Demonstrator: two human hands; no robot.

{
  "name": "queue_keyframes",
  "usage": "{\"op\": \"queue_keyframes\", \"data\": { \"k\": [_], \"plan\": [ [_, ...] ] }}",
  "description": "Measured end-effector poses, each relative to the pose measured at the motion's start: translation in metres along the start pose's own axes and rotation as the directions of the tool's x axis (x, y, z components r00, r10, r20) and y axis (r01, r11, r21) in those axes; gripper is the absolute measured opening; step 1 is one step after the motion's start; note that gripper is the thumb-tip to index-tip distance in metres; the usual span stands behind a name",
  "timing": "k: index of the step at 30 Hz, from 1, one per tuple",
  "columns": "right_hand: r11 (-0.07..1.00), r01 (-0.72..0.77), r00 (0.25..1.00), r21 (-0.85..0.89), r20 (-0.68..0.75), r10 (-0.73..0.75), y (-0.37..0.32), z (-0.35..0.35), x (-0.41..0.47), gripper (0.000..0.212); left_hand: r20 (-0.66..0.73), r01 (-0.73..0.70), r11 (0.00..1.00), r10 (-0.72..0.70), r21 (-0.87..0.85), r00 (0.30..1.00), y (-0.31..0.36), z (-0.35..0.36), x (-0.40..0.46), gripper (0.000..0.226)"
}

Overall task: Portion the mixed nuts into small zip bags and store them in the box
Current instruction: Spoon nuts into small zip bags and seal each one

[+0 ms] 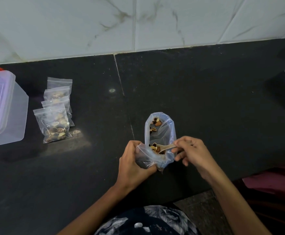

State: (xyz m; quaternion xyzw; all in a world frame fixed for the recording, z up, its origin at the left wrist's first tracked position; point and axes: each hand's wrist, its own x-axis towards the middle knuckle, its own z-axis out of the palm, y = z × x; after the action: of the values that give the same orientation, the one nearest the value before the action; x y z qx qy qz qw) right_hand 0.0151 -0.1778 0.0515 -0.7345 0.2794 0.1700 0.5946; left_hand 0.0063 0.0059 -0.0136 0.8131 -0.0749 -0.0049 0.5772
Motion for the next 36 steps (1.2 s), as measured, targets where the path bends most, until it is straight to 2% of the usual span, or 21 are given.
{"op": "queue_keyframes", "data": {
  "k": [3, 5, 13, 20, 27, 33, 36],
  "plan": [
    [0.974, -0.089, 0.994, 0.208, -0.041, 0.099, 0.012, 0.008, -0.005, 0.013, 0.002, -0.004, 1.0, 0.004, 0.004, 1.0, -0.002, 0.001, 0.0, 0.055],
    [0.959, -0.103, 0.992, 0.263, -0.044, 0.118, 0.016, 0.013, -0.007, 0.012, 0.013, -0.008, 1.0, 0.008, -0.01, 1.0, -0.002, 0.0, 0.0, 0.056],
    [0.966, -0.013, 0.989, 0.257, -0.139, 0.05, 0.018, 0.01, -0.013, 0.012, 0.035, -0.064, 0.994, 0.068, -0.088, 0.997, 0.001, -0.006, -0.001, 0.061],
    [0.969, 0.042, 0.976, 0.245, -0.218, 0.012, 0.018, 0.007, -0.02, 0.012, -0.085, -0.167, 0.982, 0.16, -0.086, 0.983, 0.003, -0.007, 0.001, 0.06],
    [0.956, 0.047, 0.973, 0.291, -0.229, 0.022, 0.017, 0.003, -0.026, 0.012, -0.134, -0.252, 0.967, 0.247, -0.025, 0.96, 0.006, -0.014, 0.012, 0.036],
    [0.935, 0.153, 0.968, 0.319, -0.237, -0.077, -0.01, -0.005, -0.052, 0.013, -0.151, -0.263, 0.965, 0.259, -0.007, 0.954, 0.006, -0.016, 0.02, 0.034],
    [0.939, 0.222, 0.963, 0.262, -0.212, -0.168, -0.026, -0.002, -0.068, 0.016, -0.149, -0.242, 0.97, 0.24, 0.01, 0.959, 0.006, -0.017, 0.022, 0.034]
  ]
}}
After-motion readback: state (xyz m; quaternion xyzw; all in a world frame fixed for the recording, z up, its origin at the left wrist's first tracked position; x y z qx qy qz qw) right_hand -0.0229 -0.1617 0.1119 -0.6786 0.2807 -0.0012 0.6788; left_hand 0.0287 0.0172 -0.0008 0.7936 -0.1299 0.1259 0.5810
